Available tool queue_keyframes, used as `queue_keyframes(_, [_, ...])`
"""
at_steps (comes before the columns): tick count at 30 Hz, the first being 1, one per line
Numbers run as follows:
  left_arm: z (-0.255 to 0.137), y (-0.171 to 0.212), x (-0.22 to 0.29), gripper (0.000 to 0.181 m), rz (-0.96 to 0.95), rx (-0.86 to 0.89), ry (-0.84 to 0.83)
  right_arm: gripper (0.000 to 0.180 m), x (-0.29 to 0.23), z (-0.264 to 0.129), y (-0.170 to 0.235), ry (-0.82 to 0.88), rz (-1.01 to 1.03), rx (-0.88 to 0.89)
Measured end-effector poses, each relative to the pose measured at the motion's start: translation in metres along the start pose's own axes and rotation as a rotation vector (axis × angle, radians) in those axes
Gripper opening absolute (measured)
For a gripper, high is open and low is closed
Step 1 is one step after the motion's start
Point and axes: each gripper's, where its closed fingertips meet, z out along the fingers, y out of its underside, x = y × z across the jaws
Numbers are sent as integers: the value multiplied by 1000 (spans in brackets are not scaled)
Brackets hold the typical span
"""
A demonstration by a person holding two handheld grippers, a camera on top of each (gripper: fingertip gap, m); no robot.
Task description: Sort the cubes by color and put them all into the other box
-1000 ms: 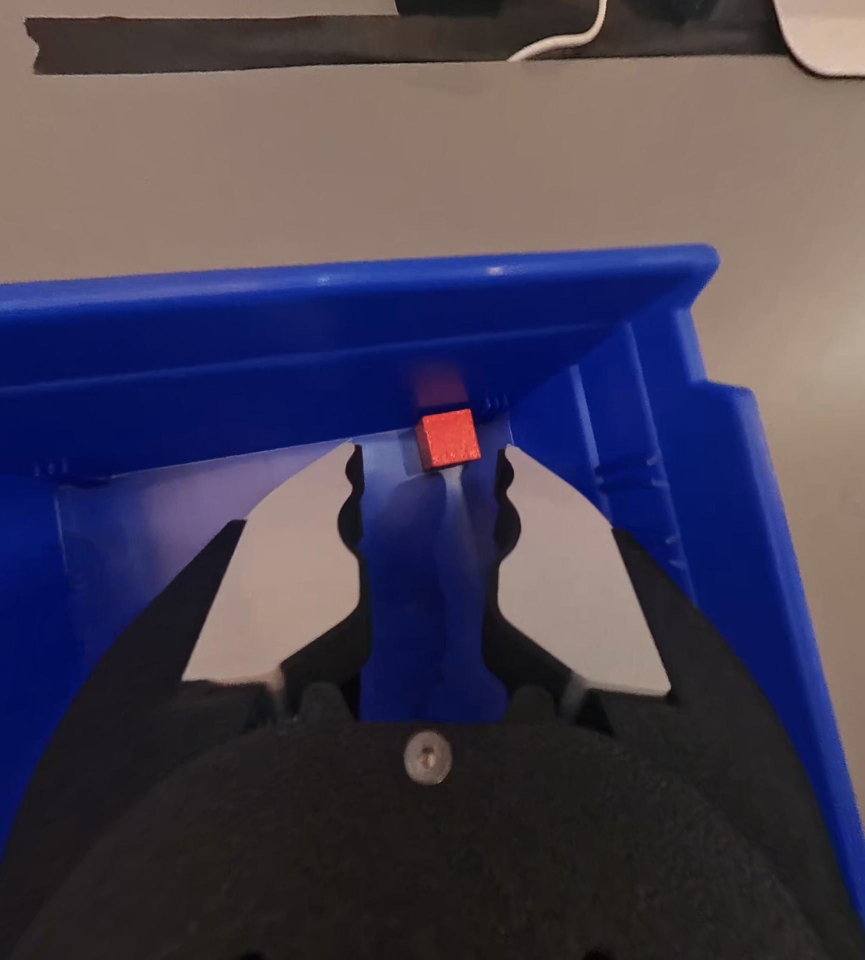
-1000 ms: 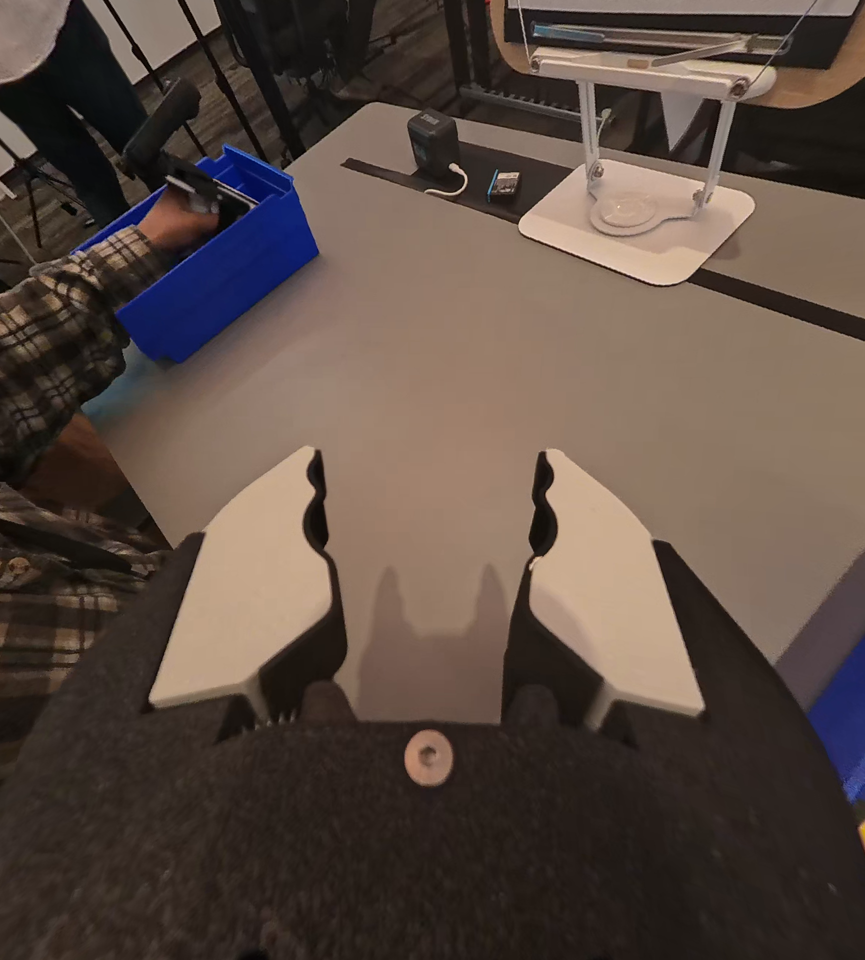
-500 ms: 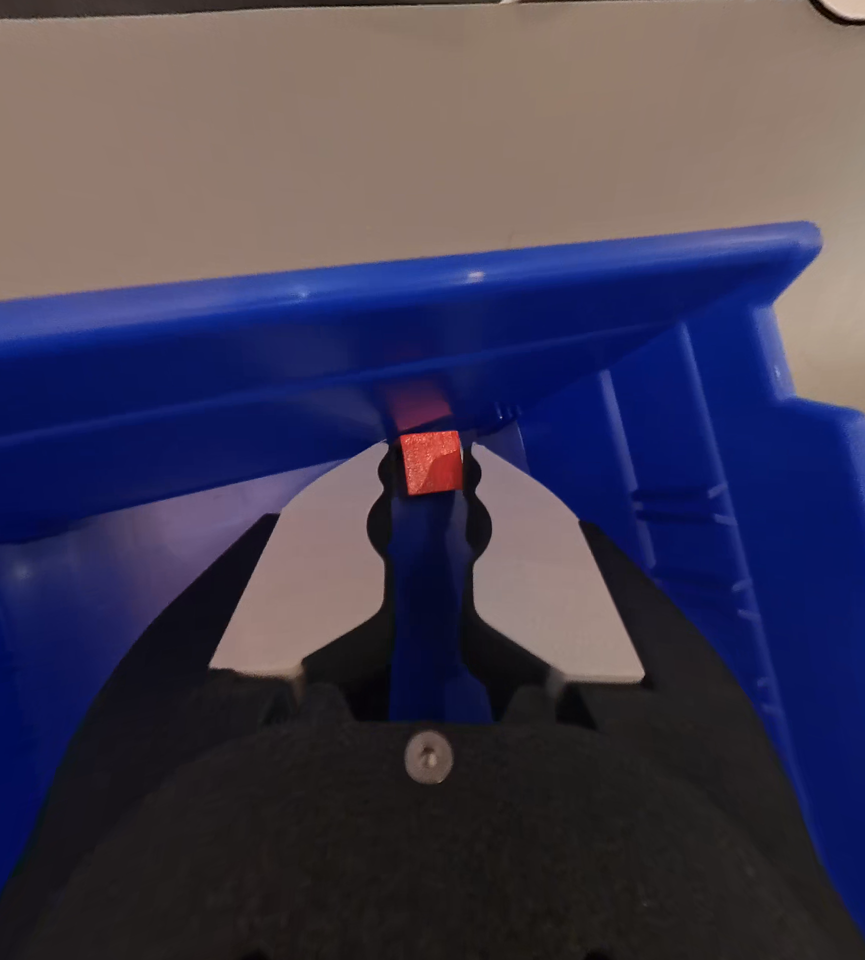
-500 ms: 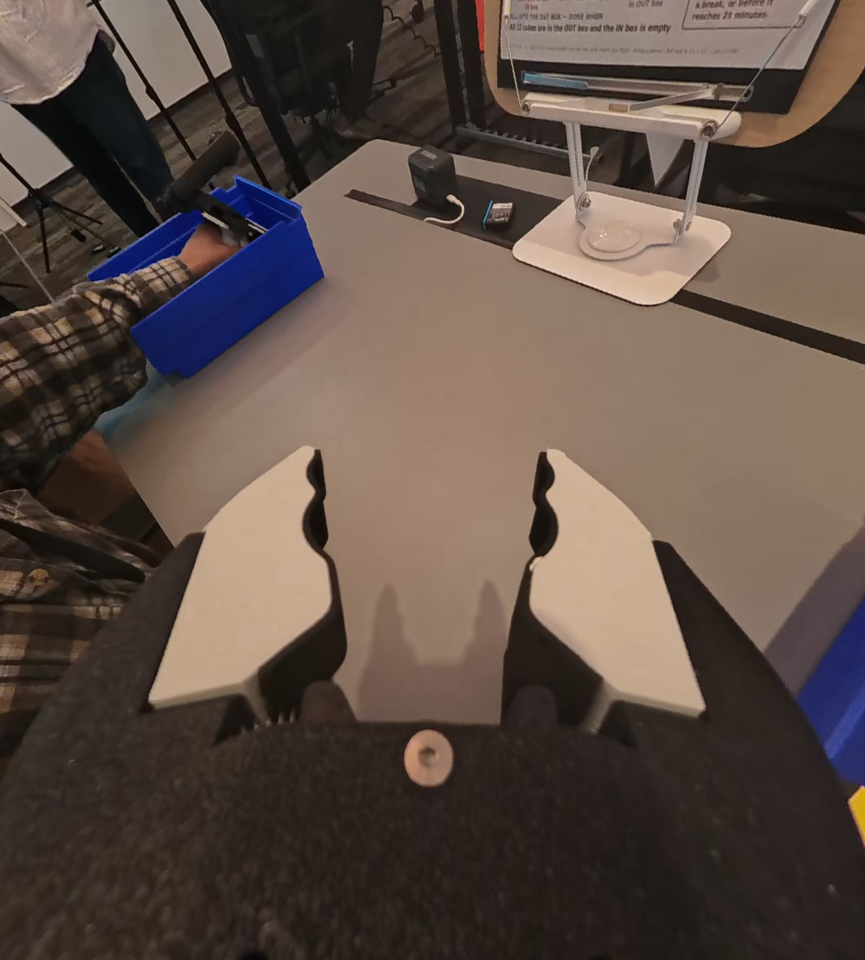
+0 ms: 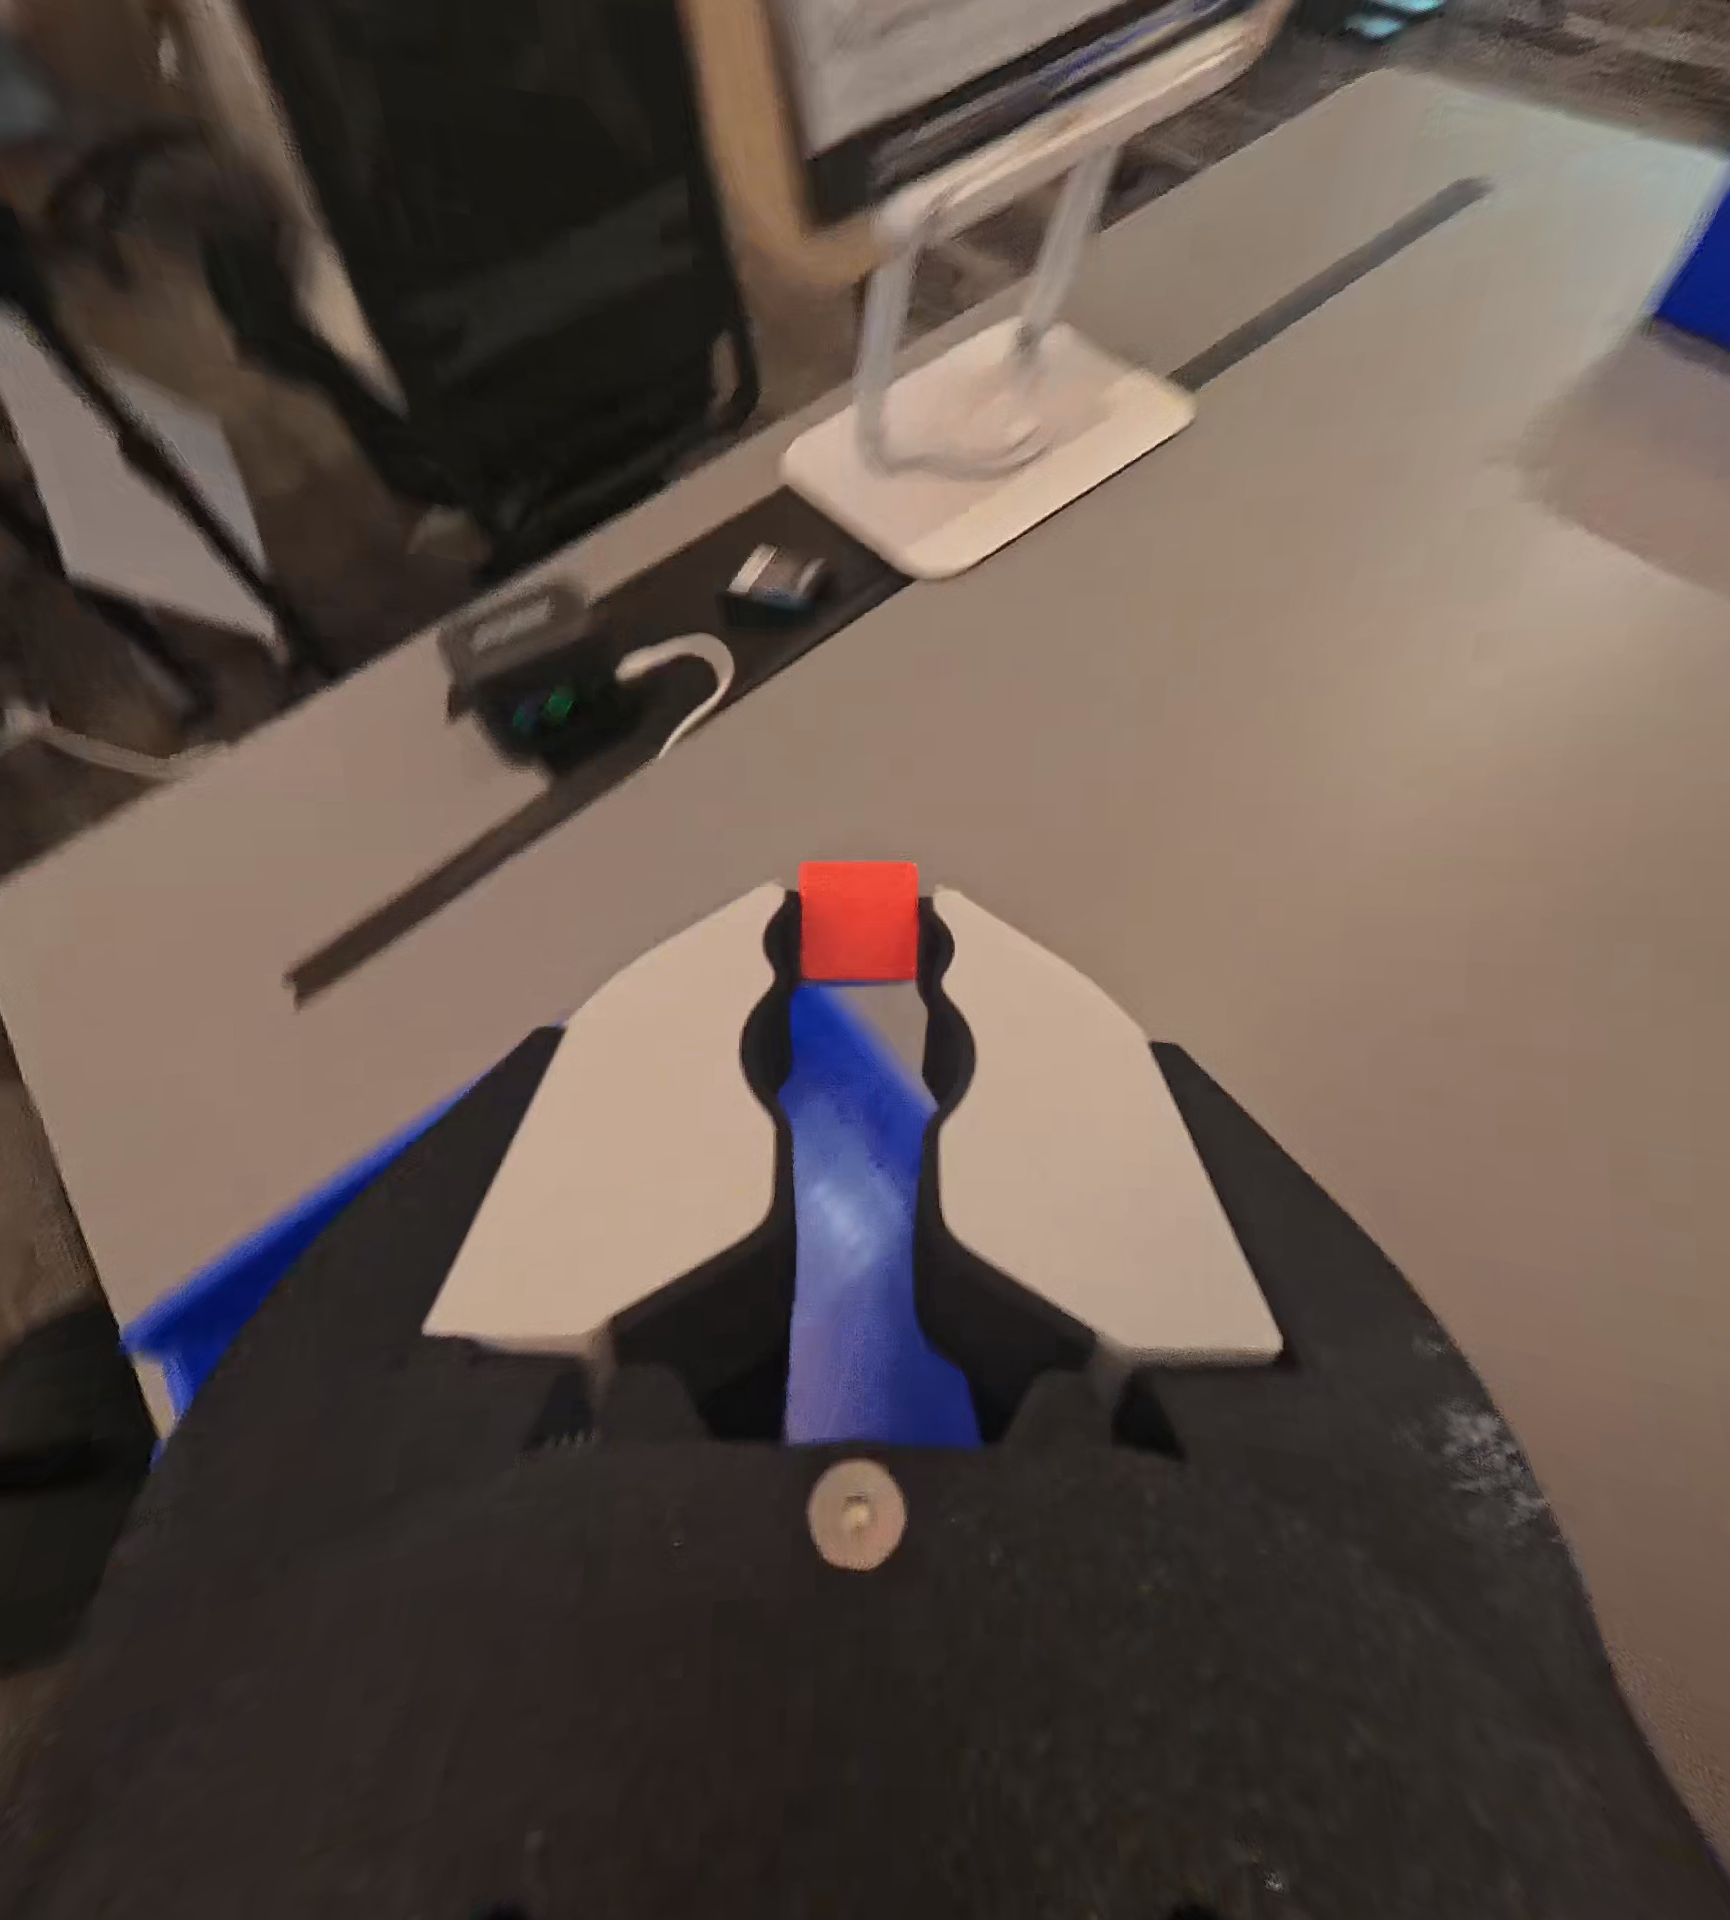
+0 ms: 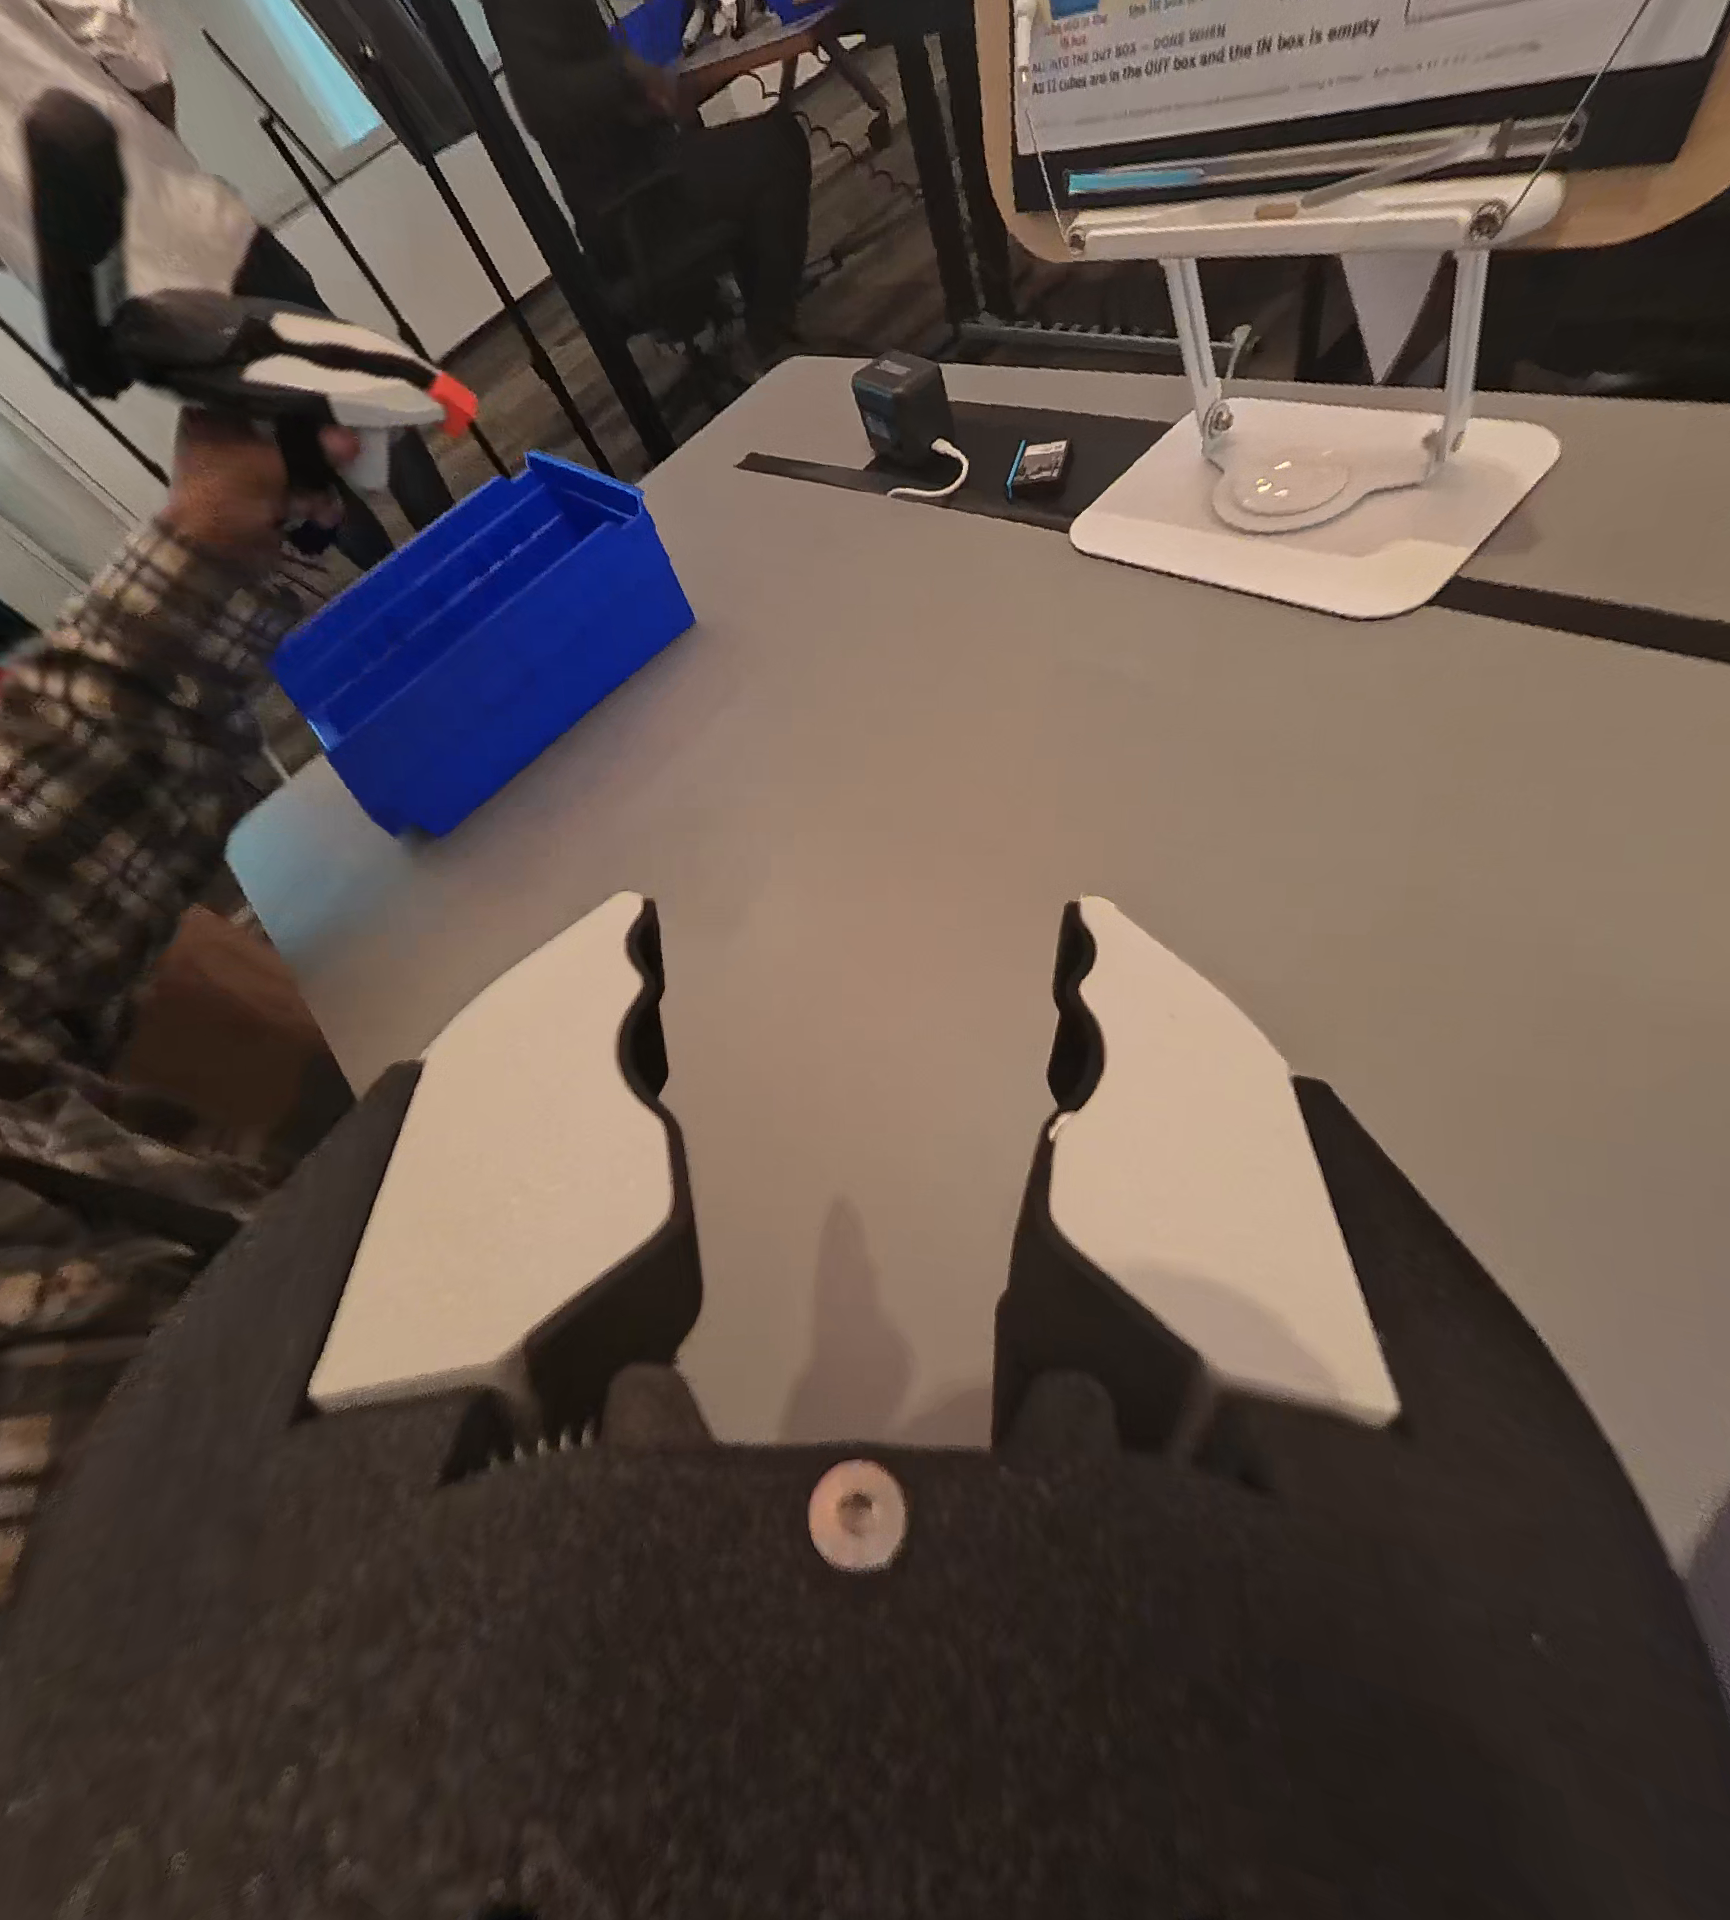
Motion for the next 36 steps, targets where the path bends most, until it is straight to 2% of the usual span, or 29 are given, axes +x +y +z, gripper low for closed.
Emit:
queue_keyframes(3, [2, -55, 76, 21, 171, 52, 70, 69, -6, 26, -11, -107, 142, 24])
queue_keyframes(6, [18, -92, 157, 21, 342, 98, 144, 69, -29, 55, -21, -304, 300, -1])
queue_keyframes(10, [53, -111, 247, 21, 478, 129, 263, 66, -67, 86, -29, -561, 501, -83])
queue_keyframes(14, [88, -112, 300, 21, 558, 117, 317, 62, -86, 106, -24, -655, 603, -159])
queue_keyframes(20, [109, -111, 334, 21, 566, 125, 394, 57, -80, 114, -10, -614, 584, -199])
queue_keyframes(23, [114, -110, 341, 21, 568, 126, 412, 48, -78, 114, -8, -624, 587, -202])
queue_keyframes(26, [118, -112, 346, 21, 563, 130, 424, 22, -82, 108, -9, -682, 604, -204])
queue_keyframes(29, [119, -116, 357, 23, 499, 164, 489, 21, -75, 98, -6, -676, 579, -231])
queue_keyframes(33, [119, -116, 368, 67, 337, 164, 605, 22, -37, 63, -4, -530, 520, -234])
queue_keyframes(36, [112, -117, 373, 81, 260, 182, 685, 22, 30, 12, -6, -251, 419, -234])
